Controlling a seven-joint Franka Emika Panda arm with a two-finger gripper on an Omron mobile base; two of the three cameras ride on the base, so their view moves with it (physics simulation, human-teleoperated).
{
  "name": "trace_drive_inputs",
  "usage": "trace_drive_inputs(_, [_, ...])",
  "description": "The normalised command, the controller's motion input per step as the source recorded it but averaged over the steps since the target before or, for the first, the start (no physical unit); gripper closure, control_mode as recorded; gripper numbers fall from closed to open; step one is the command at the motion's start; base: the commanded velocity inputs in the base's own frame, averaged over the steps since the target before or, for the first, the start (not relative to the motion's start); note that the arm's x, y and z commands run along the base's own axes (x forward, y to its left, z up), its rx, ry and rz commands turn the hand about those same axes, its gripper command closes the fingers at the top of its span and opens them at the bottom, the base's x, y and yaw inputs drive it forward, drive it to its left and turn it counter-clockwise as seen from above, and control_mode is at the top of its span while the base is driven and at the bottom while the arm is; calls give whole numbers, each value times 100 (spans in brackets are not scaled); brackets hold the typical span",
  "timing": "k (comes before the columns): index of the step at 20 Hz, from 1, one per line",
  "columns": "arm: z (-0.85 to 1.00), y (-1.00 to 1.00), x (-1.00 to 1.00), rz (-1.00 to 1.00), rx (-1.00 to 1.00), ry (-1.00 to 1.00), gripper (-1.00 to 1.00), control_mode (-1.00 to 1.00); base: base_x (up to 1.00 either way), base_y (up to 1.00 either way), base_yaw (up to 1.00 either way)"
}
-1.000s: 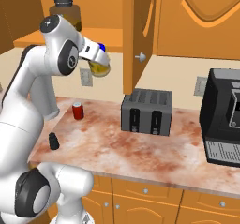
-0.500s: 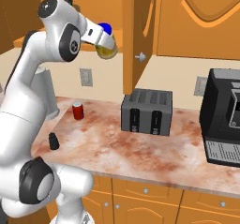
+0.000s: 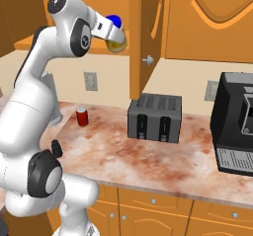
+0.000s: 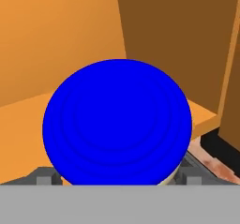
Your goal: Pick the mayonnaise and shaker from the counter and place them in the cabinet.
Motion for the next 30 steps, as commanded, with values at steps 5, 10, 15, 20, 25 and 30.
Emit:
trace_drive_inputs(5, [0,-1,46,0,0,-1,100,-100,0,0,0])
trace_drive_inputs(10, [-1,-6,49,0,0,0,100,-100,0,0,0])
trace_drive_inputs(15, [-25,-2,32,0,0,0,100,-100,0,0,0])
trace_drive_inputs(20, [-44,0,19,0,1,0,100,-100,0,0,0])
trace_drive_inputs(25, [-71,-3,29,0,4,2,100,-100,0,0,0])
trace_drive_inputs(30, [-61,-11,42,0,1,0,100,-100,0,0,0])
